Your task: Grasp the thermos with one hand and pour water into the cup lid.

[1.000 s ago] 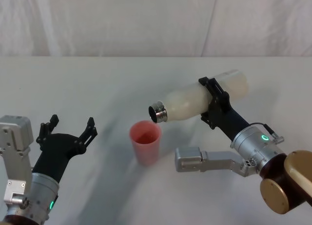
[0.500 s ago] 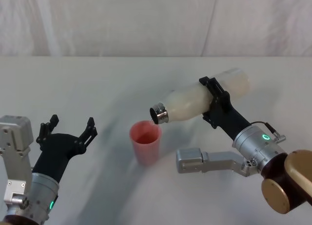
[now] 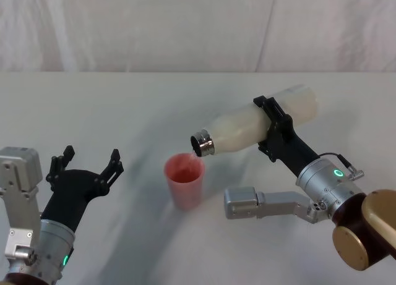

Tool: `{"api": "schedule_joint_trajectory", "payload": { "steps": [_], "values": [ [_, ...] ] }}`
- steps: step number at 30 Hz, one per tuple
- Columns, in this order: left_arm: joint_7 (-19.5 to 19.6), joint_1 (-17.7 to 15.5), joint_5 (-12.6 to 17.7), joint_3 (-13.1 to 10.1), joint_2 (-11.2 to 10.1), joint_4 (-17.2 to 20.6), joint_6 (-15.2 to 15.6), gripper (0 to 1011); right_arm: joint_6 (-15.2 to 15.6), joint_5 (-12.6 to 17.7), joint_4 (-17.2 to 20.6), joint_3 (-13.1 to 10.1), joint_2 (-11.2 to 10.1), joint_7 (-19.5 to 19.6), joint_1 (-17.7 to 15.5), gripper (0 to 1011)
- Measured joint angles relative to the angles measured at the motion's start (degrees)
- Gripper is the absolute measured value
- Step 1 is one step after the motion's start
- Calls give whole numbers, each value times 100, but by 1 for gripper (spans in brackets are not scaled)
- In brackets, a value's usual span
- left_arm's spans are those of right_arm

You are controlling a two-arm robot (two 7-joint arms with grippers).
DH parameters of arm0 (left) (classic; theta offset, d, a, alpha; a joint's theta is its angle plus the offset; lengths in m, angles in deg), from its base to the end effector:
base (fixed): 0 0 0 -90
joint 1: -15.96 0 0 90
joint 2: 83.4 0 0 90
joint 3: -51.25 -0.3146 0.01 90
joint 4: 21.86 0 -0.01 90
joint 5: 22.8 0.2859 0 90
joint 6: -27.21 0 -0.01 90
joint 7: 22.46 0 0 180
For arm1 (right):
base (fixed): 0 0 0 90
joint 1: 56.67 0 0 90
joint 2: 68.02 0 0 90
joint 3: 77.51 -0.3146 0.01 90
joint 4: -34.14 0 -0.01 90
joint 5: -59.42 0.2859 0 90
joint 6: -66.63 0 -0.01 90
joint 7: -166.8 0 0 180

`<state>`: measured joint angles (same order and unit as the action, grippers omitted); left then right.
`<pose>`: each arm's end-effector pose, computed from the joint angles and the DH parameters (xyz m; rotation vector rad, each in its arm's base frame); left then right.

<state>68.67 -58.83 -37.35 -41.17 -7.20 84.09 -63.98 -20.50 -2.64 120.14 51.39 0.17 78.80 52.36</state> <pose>0.2239 0.0458 -0.3082 -0.0382 0.0143 1.4461 0.3519 0.0488 -0.2929 -0.8046 -1.4321 -0.8050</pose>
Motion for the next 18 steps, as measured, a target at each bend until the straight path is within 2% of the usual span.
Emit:
{"api": "schedule_joint_trajectory", "payload": {
  "steps": [18],
  "values": [
    [0, 0, 0, 0, 0, 0, 0, 1001, 20, -43, -13, 23, 0, 0, 27, 956]
  ]
}}
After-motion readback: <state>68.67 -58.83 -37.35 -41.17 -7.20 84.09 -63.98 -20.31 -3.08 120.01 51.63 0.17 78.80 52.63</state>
